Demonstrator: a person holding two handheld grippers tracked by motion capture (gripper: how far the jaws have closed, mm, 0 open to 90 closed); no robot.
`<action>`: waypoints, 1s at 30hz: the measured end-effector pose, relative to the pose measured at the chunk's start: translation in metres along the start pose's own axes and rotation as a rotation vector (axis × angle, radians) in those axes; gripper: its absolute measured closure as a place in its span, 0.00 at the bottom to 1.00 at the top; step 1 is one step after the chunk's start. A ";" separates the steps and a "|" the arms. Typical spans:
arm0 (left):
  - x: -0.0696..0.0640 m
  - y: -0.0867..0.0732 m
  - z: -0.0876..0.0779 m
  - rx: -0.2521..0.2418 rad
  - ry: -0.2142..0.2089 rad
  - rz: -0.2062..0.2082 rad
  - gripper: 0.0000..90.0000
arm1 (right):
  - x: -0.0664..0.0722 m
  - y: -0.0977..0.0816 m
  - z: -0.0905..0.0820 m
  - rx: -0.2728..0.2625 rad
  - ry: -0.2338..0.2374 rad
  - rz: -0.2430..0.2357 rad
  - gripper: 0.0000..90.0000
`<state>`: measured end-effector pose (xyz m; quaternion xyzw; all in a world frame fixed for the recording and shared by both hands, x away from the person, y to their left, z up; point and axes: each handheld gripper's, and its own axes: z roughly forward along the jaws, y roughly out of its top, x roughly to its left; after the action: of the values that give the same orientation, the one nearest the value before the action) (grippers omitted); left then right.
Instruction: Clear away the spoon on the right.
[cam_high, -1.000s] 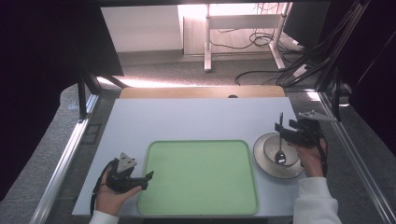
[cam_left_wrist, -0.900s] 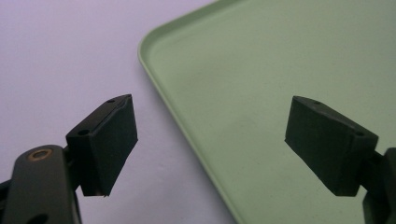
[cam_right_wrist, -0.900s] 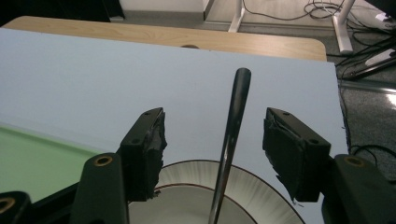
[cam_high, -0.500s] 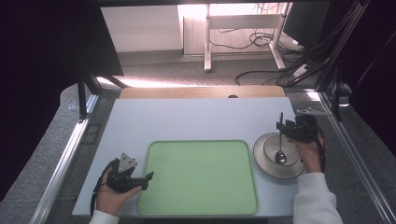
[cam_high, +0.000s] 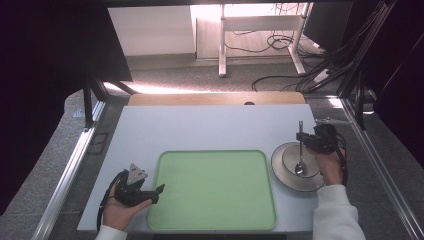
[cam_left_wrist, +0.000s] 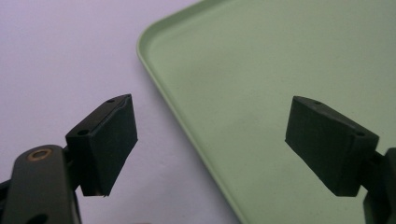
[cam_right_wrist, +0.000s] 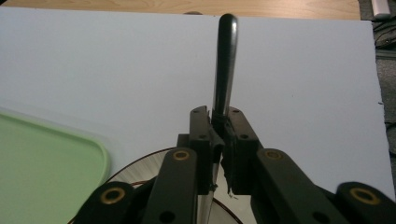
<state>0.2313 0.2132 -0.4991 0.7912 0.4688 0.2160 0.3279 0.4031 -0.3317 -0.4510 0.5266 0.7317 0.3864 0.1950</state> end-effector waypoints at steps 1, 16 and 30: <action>0.000 0.000 0.000 -0.001 0.002 -0.001 0.18 | 0.000 0.000 -0.001 -0.003 0.002 -0.002 0.96; 0.002 0.000 -0.002 -0.009 0.003 -0.009 0.18 | -0.002 0.006 -0.034 -0.115 0.068 0.048 0.99; 0.003 0.000 -0.002 -0.013 0.003 -0.015 0.18 | 0.001 0.012 -0.057 -0.196 0.096 0.063 0.99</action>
<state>0.2315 0.2169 -0.4970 0.7851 0.4741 0.2178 0.3337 0.3707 -0.3495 -0.4055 0.5085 0.6820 0.4868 0.1983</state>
